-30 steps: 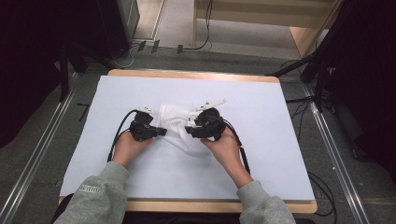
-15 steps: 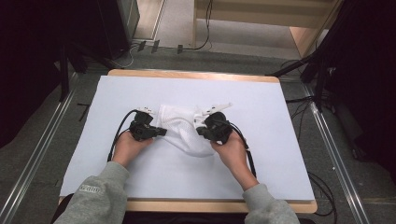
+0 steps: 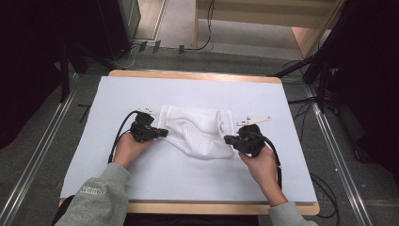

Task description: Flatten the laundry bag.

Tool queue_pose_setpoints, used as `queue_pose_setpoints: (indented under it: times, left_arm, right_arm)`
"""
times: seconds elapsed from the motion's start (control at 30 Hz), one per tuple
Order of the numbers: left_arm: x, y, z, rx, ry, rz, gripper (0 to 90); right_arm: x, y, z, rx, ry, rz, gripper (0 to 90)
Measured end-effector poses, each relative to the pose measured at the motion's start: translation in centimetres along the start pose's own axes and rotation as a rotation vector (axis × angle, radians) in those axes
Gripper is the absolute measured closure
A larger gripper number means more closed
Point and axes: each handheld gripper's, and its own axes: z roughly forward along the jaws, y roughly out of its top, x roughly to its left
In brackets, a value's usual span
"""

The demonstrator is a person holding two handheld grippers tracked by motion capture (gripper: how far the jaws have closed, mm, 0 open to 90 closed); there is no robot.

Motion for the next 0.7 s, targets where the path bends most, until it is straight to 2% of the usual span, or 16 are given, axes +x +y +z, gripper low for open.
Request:
queue_pose_setpoints:
  times: [0.27, 0.33, 0.37, 0.4, 0.43, 0.5, 0.57, 0.6, 0.7]
  left_arm:
    - [0.3, 0.0, -0.3, 0.009, 0.003, -0.009, 88.2]
    - [0.3, 0.1, -0.3, 0.012, 0.002, -0.009, 88.1]
    - [0.3, 0.1, -0.3, 0.017, -0.001, -0.009, 86.5]
    - [0.3, 0.2, -0.3, 0.023, -0.005, -0.011, 86.5]
    - [0.2, 0.3, -0.3, 0.027, -0.007, -0.014, 83.5]
    - [0.1, 0.5, -0.6, 0.038, -0.002, -0.006, 80.9]
    - [-0.1, 0.8, -1.1, 0.025, -0.005, 0.0, 78.8]
    - [-0.2, 1.0, -1.4, 0.015, -0.004, 0.005, 78.8]
    - [-0.5, 1.9, -2.4, -0.023, -0.018, 0.009, 70.4]
  right_arm:
    - [-1.6, -2.5, -0.7, 0.021, 0.002, 0.075, 90.0]
    - [-1.8, -3.0, -0.6, 0.034, 0.006, 0.077, 89.5]
    - [-1.9, -3.4, -0.6, 0.037, 0.004, 0.082, 85.1]
    - [-1.9, -3.4, -0.6, 0.037, 0.004, 0.082, 85.1]
    - [-2.0, -3.5, -0.8, 0.029, 0.002, 0.084, 78.7]
    - [-2.1, -3.6, -1.3, 0.006, 0.008, 0.094, 73.1]
    - [-2.0, -3.5, -2.0, -0.035, -0.003, 0.084, 68.3]
    - [-2.0, -3.5, -2.0, -0.035, -0.003, 0.084, 68.3]
    - [-2.4, -3.4, -2.4, -0.071, -0.025, 0.072, 62.2]
